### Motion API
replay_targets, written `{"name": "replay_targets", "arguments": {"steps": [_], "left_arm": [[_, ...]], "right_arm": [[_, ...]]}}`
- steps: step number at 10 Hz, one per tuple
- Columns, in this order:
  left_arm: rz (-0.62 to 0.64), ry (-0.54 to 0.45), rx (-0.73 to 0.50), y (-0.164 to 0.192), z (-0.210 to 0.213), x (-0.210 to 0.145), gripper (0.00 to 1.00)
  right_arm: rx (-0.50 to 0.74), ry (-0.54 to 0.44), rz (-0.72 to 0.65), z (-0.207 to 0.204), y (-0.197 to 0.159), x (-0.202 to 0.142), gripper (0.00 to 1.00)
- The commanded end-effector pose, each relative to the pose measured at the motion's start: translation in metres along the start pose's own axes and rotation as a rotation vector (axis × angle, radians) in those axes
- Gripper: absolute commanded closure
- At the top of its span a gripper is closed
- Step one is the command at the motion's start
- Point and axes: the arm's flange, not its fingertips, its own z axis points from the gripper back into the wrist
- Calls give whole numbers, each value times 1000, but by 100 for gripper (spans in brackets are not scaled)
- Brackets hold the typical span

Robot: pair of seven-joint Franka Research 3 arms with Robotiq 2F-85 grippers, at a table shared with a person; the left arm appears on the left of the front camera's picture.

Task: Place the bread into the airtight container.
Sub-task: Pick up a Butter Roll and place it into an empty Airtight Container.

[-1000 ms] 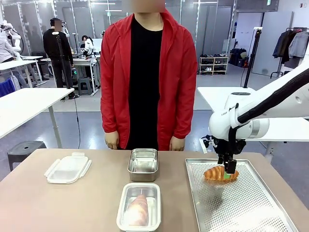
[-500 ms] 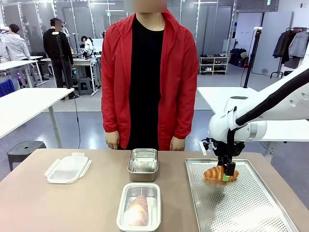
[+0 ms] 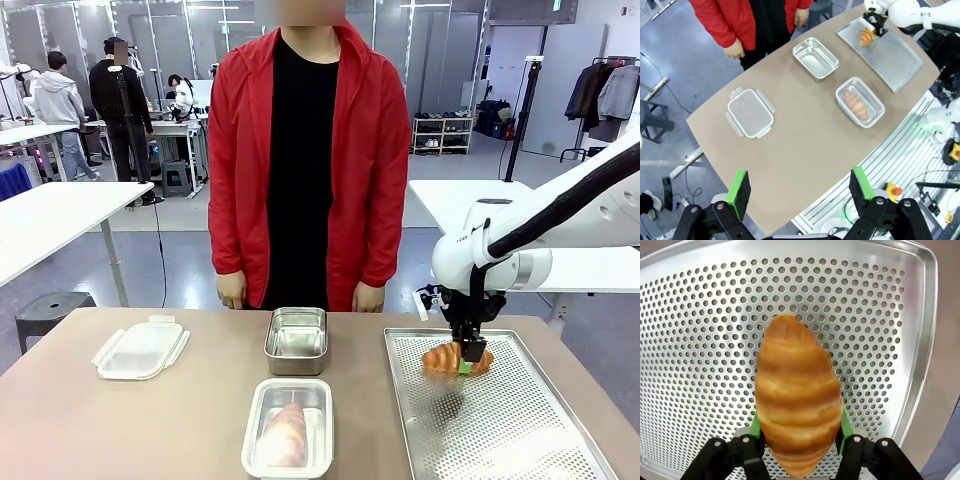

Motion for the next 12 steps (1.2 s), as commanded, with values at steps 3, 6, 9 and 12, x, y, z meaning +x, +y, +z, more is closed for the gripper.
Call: {"name": "replay_targets", "arguments": {"steps": [3, 6, 9, 12], "left_arm": [[-2, -12, -9, -1, 2, 2, 0], [-2, -12, -9, -1, 2, 2, 0], [-2, -12, -9, -1, 2, 2, 0], [-2, -12, -9, -1, 2, 2, 0]], "right_arm": [[0, 12, -37, 33, 5, 8, 76], [-23, -6, -78, 86, 21, 25, 76], [-72, -36, -70, 130, 39, 80, 76], [-121, -97, -72, 146, 43, 175, 76]]}}
